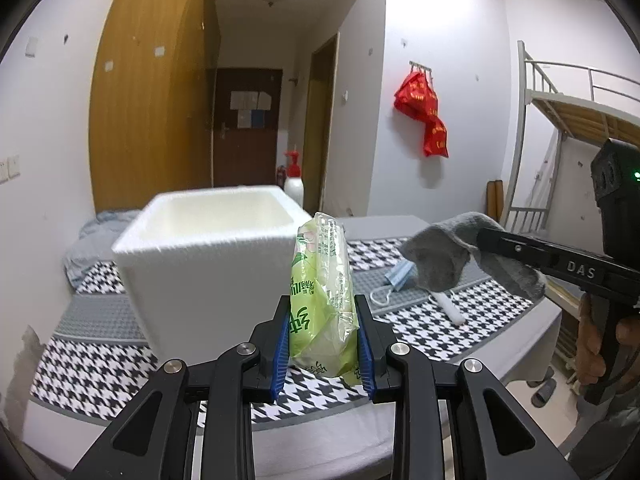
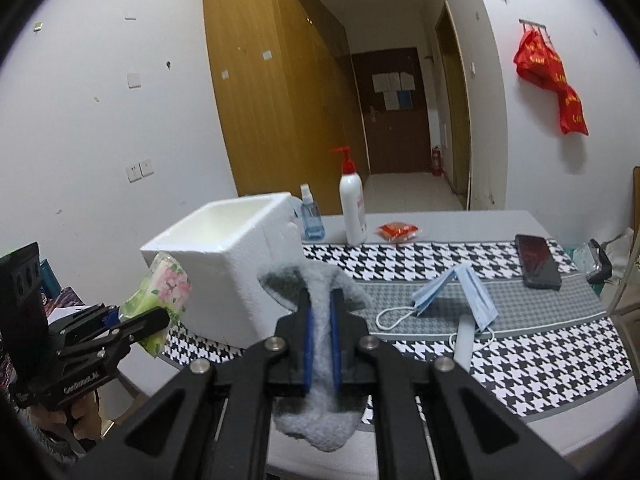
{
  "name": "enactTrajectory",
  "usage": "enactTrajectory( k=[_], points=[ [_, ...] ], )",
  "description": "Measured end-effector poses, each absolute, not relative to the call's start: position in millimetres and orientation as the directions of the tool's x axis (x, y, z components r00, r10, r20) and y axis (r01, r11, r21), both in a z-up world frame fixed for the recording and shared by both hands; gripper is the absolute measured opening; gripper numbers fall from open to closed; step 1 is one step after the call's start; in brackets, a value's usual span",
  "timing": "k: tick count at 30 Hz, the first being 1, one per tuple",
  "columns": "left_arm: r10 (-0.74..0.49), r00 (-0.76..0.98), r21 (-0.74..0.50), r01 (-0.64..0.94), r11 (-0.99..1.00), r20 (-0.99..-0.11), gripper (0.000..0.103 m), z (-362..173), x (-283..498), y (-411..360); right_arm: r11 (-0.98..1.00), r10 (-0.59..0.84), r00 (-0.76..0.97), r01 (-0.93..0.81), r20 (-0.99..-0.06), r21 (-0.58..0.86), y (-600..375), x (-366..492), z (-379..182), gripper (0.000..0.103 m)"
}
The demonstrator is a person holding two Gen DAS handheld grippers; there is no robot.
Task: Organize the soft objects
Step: 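Lift the grey sock with the right tool while the left tool lifts the packet, then carry the grey sock over the foam box and open the right tool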
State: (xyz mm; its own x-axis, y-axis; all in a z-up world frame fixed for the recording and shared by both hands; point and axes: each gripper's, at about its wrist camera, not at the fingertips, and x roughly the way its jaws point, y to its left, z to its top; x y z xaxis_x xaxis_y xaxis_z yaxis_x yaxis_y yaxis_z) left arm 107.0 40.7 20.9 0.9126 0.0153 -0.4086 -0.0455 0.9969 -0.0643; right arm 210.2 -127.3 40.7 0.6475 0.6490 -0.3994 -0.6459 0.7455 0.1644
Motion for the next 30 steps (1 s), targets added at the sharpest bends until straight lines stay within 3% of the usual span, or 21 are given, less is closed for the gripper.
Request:
enactTrajectory(
  k=[13, 30],
  points=[
    [0.083, 0.936, 0.001, -0.088, 0.996, -0.342, 0.03, 44.1, 99.6, 52.0, 0.72, 0.686, 0.656, -0.675, -0.316, 0.163, -127.4, 191.2, 63.2, 0.01],
    [0.238, 0.919, -0.011, -0.255, 0.967, -0.315, 0.03, 42.0, 82.1, 105.2, 0.647, 0.748, 0.593, -0.752, -0.298, 0.125, -67.4, 206.2, 83.5, 0.01]
  ],
)
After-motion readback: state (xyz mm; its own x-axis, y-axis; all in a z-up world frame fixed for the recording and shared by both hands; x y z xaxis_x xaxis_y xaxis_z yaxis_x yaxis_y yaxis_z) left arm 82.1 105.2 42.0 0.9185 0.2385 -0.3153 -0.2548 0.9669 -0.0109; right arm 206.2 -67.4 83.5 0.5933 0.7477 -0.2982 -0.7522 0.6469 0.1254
